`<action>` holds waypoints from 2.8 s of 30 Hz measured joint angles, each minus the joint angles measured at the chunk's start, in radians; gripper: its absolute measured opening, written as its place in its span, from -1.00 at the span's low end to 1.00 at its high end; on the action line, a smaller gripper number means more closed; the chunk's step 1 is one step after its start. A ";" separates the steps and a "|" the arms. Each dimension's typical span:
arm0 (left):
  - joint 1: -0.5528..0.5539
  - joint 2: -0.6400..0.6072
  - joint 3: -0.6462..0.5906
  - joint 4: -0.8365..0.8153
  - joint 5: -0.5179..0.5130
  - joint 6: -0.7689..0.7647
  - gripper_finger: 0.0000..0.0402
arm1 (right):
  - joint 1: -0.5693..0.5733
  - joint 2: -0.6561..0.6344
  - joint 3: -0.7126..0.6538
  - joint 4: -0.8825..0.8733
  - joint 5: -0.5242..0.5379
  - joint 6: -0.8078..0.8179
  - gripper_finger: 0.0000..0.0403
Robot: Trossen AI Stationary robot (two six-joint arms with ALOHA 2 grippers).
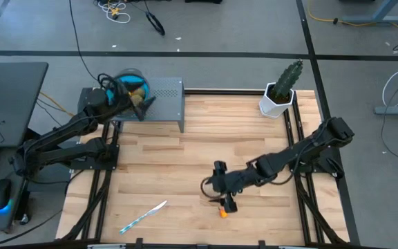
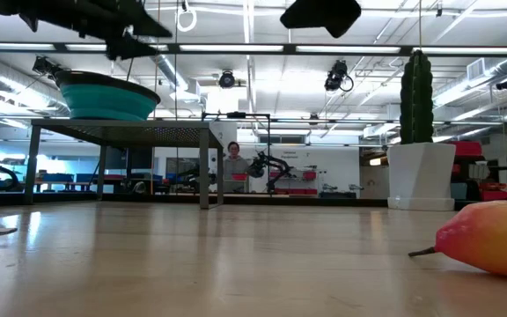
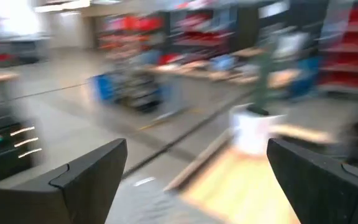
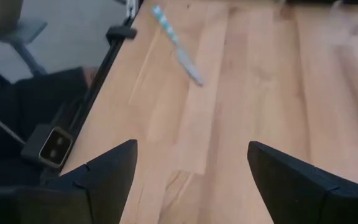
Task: Pick & Place Fruit
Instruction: Put the orange pear into the blue strainer bowl on the shelf
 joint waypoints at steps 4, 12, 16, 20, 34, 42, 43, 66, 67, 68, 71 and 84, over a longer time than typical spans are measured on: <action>-0.027 -0.005 0.000 0.052 0.163 -0.062 0.95 | 0.026 0.029 0.000 0.001 0.000 0.022 0.57; -0.093 0.008 0.000 0.055 0.169 -0.085 0.88 | 0.071 0.076 0.000 -0.026 0.001 0.140 0.57; -0.140 0.027 0.001 0.058 0.176 -0.129 0.88 | 0.099 0.108 0.000 -0.026 0.004 0.227 0.57; -0.205 0.047 0.001 0.059 0.177 -0.154 0.88 | 0.143 0.158 0.000 -0.024 0.030 0.337 0.57; -0.481 0.107 0.000 0.061 0.082 -0.186 0.88 | 0.273 0.288 0.000 0.023 0.197 0.578 0.57; -0.641 0.153 0.000 0.051 -0.044 -0.191 0.88 | 0.293 0.327 0.000 -0.053 0.259 0.660 0.57; -0.660 0.163 0.000 0.055 -0.060 -0.199 0.88 | 0.295 0.331 0.000 -0.073 0.259 0.676 0.57; -0.806 0.187 0.000 0.058 -0.275 -0.155 0.88 | 0.313 0.337 0.000 -0.151 0.345 0.735 0.57; -0.806 0.187 0.000 0.059 -0.287 -0.147 0.88 | 0.313 0.339 0.000 -0.150 0.345 0.735 0.57; -0.806 0.187 0.000 0.059 -0.302 -0.134 0.88 | 0.313 0.341 0.000 -0.155 0.344 0.734 0.57; -0.806 0.187 0.000 0.059 -0.348 -0.109 0.88 | 0.312 0.357 0.000 -0.160 0.338 0.733 0.57; -0.806 0.186 0.000 0.105 -0.386 -0.032 0.88 | 0.312 0.377 0.000 -0.158 0.336 0.718 0.36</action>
